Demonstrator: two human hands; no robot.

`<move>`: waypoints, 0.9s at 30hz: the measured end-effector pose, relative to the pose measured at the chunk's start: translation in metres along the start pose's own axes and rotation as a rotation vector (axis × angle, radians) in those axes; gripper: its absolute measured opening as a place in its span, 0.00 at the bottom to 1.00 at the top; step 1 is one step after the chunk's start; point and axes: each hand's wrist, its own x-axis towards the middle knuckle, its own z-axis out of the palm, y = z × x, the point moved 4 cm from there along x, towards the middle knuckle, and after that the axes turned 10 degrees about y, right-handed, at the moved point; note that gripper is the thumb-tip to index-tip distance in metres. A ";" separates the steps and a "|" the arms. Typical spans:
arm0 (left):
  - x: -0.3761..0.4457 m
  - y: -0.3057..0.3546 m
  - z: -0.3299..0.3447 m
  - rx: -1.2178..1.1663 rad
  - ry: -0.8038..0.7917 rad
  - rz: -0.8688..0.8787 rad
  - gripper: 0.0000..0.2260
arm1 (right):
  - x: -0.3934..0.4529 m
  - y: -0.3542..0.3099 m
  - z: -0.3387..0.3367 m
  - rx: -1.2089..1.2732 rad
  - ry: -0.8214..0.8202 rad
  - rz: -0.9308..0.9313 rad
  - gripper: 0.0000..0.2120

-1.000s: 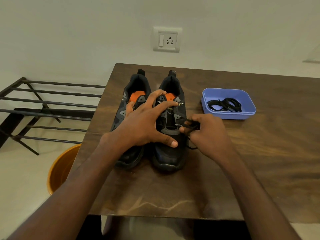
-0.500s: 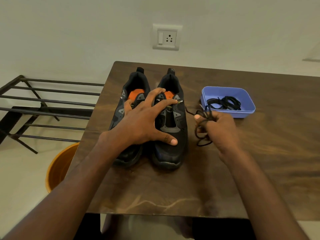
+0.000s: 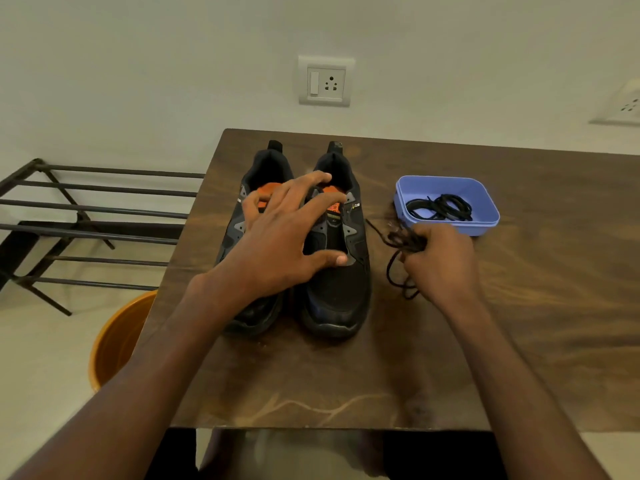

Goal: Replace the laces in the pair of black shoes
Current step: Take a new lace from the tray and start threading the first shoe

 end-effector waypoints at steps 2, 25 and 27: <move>0.001 0.007 -0.004 -0.170 0.043 -0.024 0.36 | 0.001 -0.005 -0.008 0.297 -0.043 0.072 0.11; -0.007 0.011 -0.003 -1.234 -0.193 -0.667 0.10 | -0.017 -0.057 -0.022 0.561 -0.083 -0.140 0.10; -0.009 -0.004 -0.017 -1.297 -0.106 -0.749 0.08 | -0.022 -0.062 -0.015 0.459 -0.227 -0.155 0.12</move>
